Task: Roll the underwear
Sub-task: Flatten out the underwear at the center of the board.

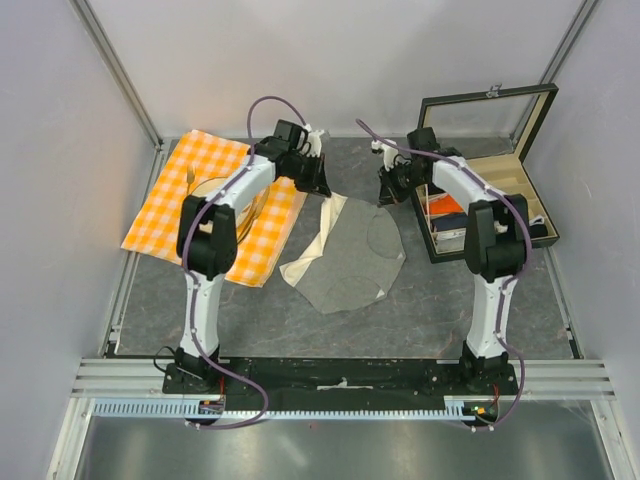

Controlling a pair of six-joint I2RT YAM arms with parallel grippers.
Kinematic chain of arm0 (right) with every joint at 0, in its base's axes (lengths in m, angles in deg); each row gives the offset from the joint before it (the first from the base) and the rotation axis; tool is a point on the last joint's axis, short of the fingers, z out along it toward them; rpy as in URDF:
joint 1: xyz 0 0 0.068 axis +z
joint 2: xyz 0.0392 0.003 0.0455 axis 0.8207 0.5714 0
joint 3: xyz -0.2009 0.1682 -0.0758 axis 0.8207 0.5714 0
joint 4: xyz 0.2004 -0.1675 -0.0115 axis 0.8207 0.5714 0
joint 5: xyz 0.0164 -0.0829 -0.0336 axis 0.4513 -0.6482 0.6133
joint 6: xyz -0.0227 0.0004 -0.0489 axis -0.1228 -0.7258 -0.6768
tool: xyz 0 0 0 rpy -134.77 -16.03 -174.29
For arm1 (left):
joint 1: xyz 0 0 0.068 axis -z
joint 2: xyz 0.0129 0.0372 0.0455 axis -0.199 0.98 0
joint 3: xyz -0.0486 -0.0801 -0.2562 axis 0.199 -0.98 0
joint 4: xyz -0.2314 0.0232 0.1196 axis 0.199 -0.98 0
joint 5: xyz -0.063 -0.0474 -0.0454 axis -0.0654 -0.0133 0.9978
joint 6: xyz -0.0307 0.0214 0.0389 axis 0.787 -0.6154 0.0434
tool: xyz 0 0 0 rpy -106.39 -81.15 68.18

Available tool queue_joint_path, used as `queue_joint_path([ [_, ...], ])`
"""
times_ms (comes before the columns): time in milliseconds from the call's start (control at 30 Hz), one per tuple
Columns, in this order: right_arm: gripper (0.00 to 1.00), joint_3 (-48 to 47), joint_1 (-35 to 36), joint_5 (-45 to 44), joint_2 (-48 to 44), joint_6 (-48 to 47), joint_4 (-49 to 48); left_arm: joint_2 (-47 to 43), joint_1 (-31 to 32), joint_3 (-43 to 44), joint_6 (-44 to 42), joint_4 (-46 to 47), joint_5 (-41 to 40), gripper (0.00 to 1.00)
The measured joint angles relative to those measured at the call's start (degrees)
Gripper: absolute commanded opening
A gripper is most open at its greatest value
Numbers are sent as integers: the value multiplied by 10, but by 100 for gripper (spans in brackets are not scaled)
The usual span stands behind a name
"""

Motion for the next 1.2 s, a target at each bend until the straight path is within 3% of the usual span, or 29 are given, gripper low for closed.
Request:
queue_joint_path([
  [533,0,21,1,64,-343,-50,31,-330,12,-118,1,-4,33,2],
  [867,0,57,9,128,-600,-125,103,-534,148,-167,23,-12,19,2],
  [1033,0,39,9,150,-649,-112,116,-609,195,-212,51,-5,-1,2],
  [1200,0,84,9,151,-633,-74,68,-678,198,-327,77,24,-52,2],
])
